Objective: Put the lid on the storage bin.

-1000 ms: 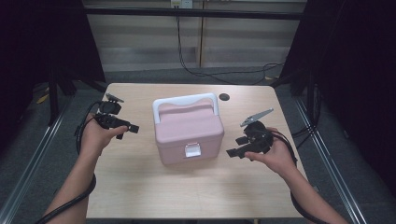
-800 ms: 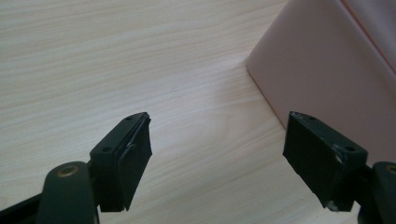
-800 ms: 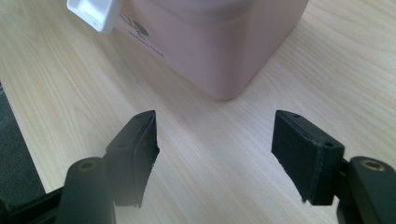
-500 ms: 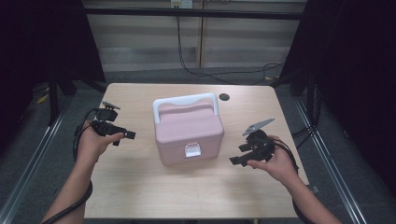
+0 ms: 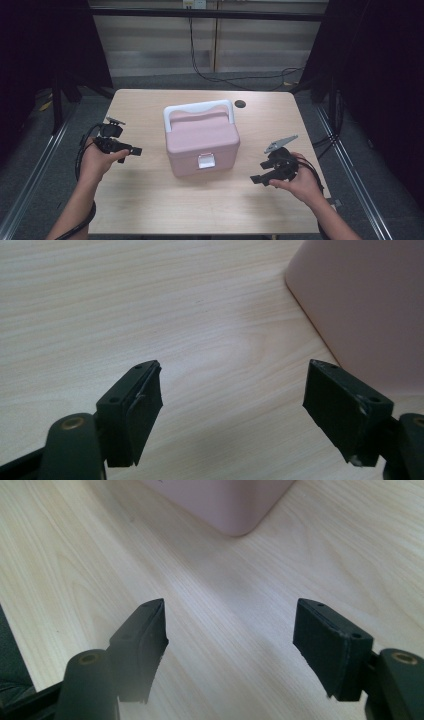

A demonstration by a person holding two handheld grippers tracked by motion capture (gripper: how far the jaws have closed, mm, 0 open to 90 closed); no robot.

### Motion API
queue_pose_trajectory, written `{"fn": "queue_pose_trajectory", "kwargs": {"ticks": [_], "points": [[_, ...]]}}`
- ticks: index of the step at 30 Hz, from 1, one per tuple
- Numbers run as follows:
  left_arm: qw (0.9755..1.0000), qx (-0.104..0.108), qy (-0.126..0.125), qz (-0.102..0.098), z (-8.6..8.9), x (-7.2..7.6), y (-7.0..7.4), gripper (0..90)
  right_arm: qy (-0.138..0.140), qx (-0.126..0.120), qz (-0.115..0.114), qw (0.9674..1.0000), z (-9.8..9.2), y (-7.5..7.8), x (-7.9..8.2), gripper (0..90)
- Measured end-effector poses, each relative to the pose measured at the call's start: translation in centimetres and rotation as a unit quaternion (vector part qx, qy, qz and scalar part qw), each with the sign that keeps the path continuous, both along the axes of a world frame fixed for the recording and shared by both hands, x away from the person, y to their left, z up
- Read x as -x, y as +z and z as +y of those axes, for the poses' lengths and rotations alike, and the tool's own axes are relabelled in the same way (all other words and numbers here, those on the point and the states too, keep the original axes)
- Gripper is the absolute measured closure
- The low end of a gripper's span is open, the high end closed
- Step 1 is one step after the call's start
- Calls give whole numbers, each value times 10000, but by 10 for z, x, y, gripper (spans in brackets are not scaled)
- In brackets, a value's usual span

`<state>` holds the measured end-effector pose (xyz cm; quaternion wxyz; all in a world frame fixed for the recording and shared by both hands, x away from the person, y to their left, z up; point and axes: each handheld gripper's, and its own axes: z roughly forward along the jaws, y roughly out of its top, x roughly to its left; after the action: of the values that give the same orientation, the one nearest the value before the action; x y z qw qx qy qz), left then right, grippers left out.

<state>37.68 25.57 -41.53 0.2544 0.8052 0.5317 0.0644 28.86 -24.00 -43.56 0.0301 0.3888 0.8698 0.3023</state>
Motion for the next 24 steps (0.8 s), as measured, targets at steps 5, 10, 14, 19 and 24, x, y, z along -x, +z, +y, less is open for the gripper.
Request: {"fn": "queue_pose_trajectory", "kwargs": {"ticks": [5,10,14,19,24], "points": [[10000,16,13,59,5,3,-7,229,-46,13,0,10000,-6,-7,4,288],[9999,30,45,100,10,6,-20,229,-69,8,29,10000,-12,-15,9,279],[9999,56,80,104,13,8,-27,229,-109,42,52,9999,-15,-20,10,273],[9999,50,75,107,17,11,-38,229,-134,52,16,9999,-20,-27,13,273],[10000,-21,10,90,19,14,-46,226,-89,54,31,9999,-21,-33,16,271]]}}
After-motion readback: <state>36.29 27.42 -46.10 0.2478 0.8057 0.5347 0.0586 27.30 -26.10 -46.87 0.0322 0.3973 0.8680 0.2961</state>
